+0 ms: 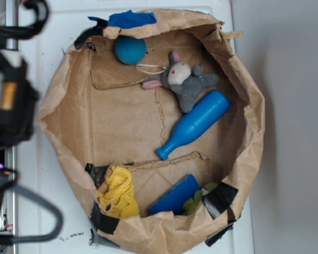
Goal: Grab the blue ball.
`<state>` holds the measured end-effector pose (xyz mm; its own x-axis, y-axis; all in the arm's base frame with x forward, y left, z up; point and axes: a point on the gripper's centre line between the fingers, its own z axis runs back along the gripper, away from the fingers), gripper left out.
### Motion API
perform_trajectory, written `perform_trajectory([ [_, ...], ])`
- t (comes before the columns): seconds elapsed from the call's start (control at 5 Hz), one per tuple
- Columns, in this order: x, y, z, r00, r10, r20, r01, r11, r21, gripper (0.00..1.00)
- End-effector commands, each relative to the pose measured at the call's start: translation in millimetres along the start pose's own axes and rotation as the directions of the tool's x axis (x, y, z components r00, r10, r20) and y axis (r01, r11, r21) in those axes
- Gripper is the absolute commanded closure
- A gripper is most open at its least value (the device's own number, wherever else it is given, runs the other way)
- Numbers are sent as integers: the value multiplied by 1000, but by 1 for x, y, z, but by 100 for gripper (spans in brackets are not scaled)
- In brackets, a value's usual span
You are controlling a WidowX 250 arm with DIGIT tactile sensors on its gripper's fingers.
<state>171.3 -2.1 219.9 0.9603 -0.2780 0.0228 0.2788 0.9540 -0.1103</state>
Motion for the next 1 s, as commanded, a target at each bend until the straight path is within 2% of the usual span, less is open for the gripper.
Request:
perform_trajectory([
  [0.0, 30, 37, -12, 988, -140, 70, 139, 990, 17, 0],
  [0.2, 37, 52, -18, 986, -135, 102, 130, 990, 57, 0],
  [0.4, 42, 64, -33, 979, -152, 135, 136, 983, 120, 0],
  [0.6, 48, 62, -46, 975, -197, 106, 171, 962, 213, 0],
  [0.8, 48, 62, -46, 975, -197, 106, 171, 962, 213, 0],
])
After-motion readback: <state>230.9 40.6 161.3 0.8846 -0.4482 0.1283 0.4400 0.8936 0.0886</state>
